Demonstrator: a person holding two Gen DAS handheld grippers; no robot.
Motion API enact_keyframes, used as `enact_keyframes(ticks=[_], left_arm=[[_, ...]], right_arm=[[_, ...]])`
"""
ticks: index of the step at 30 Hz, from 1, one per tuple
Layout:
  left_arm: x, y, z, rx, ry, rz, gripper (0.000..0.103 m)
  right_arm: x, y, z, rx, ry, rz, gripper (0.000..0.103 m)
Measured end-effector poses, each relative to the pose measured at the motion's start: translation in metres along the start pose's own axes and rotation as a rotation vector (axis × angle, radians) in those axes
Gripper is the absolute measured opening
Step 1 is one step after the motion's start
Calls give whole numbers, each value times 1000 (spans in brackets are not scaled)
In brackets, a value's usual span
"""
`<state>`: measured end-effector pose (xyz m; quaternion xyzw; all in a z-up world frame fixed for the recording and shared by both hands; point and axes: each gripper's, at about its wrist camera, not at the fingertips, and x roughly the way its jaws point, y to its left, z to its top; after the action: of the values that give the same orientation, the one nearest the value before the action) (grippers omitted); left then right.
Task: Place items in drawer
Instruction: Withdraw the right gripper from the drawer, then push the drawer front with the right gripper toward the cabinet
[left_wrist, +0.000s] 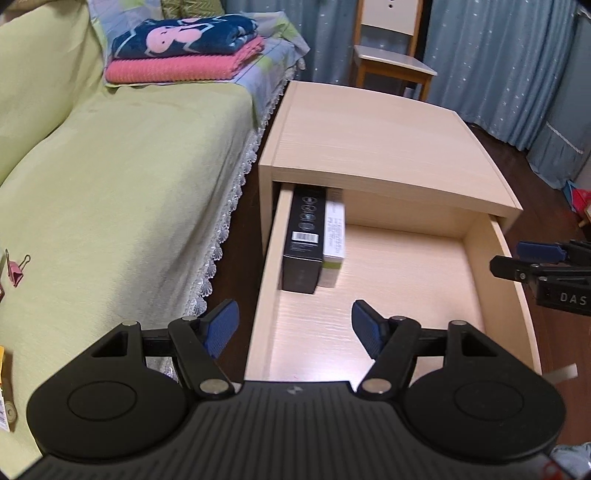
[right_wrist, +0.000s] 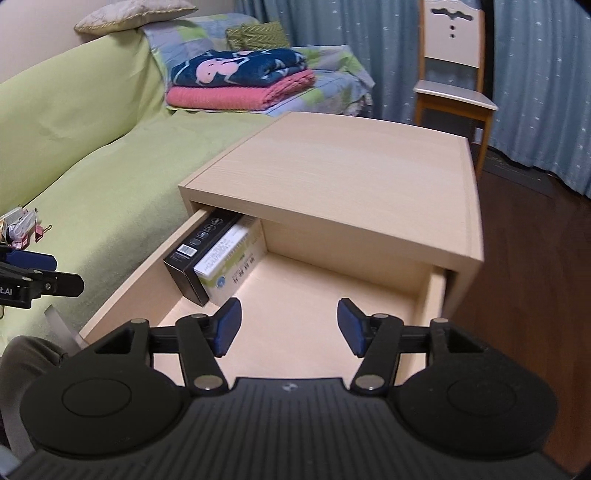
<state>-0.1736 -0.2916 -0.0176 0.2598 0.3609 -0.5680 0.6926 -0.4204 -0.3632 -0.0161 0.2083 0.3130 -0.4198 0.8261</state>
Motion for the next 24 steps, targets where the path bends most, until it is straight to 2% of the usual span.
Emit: enact_keyframes(ticks=[14, 17, 18, 19, 24], left_arm=[[-18, -34, -14, 62, -37, 16, 69], [-25, -22, -23, 73, -67, 5, 72], [-28, -16, -27, 78, -77, 4, 82], [-30, -9, -32, 87, -81, 7, 86], [-34, 24, -56, 152, -40, 28, 87]], right_arm=[[-67, -22, -47, 15, -50, -81, 65], [-86, -33, -63, 10, -72, -86, 65], [-93, -39, -70, 9, -77, -78, 66], [-100, -44, -77, 6, -76, -75, 66], [-105, -60, -109, -1, -5, -81, 67]])
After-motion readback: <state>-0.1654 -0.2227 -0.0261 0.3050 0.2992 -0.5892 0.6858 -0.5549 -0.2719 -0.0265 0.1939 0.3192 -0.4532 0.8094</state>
